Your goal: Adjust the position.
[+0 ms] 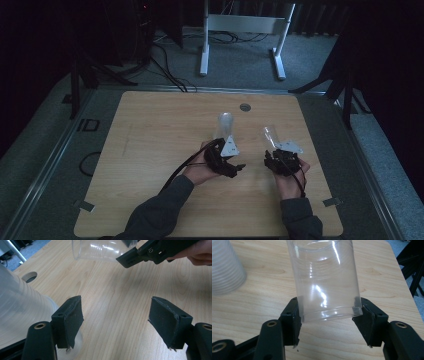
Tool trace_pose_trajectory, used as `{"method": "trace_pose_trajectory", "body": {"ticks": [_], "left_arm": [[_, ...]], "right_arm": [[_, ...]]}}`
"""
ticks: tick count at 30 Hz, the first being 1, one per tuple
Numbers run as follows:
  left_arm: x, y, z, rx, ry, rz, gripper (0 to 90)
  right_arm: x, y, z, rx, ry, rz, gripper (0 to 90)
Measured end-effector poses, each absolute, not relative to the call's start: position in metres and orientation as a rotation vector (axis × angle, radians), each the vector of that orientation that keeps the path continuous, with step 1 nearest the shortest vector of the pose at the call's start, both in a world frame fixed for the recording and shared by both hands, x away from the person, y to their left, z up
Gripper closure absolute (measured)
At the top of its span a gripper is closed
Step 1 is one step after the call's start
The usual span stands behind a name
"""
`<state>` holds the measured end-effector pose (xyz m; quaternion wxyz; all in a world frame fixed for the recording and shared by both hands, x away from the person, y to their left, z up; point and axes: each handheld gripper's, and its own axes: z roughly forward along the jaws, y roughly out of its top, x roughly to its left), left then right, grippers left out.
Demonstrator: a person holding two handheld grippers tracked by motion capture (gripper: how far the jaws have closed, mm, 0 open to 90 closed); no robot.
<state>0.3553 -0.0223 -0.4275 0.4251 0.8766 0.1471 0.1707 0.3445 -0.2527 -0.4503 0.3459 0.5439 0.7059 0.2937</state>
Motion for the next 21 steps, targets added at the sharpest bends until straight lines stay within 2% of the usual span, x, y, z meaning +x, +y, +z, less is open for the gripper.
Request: {"method": "trace_pose_trajectory", "body": {"ticks": [21], "left_arm": [[0.358,-0.026,-0.425,2.177,0.416,0.425,26.9]], "right_arm": [[0.329,-0.249,-0.456,1.377,1.683,0.9,42.0]]}}
